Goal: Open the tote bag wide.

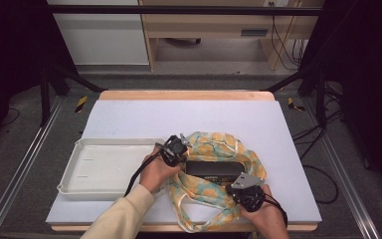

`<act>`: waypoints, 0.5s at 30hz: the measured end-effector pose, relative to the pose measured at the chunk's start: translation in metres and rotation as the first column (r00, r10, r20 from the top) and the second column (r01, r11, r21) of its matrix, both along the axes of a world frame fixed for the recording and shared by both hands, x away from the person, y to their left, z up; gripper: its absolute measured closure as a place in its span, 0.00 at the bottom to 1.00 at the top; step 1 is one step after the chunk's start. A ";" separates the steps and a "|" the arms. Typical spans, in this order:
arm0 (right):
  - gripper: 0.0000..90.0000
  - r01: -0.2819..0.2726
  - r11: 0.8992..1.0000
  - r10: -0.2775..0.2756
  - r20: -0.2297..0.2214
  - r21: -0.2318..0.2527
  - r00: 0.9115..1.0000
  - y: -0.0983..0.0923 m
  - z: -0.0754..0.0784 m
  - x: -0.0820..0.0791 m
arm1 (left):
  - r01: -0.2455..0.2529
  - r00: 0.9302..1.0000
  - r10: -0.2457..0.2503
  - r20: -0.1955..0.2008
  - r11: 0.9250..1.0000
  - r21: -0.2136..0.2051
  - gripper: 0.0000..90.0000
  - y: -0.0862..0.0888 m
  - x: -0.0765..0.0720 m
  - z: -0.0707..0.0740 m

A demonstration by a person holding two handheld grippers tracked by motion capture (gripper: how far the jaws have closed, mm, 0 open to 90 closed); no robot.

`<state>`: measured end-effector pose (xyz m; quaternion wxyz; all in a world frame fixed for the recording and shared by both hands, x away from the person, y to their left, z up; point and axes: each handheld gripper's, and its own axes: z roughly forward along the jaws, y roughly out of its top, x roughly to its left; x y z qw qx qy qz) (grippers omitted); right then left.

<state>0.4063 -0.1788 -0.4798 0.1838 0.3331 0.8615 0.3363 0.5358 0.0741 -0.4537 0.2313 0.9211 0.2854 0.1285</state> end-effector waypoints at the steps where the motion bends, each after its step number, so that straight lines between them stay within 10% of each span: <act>1: 1.00 0.000 1.000 0.000 0.001 0.000 1.000 0.000 0.000 0.000 | -0.004 1.000 0.004 -0.002 1.000 -0.005 1.00 0.000 0.000 -0.001; 15: 1.00 -0.005 1.000 0.005 0.003 -0.001 1.000 -0.001 0.000 0.000 | 0.000 1.000 0.000 0.003 1.000 -0.018 1.00 0.002 0.001 -0.002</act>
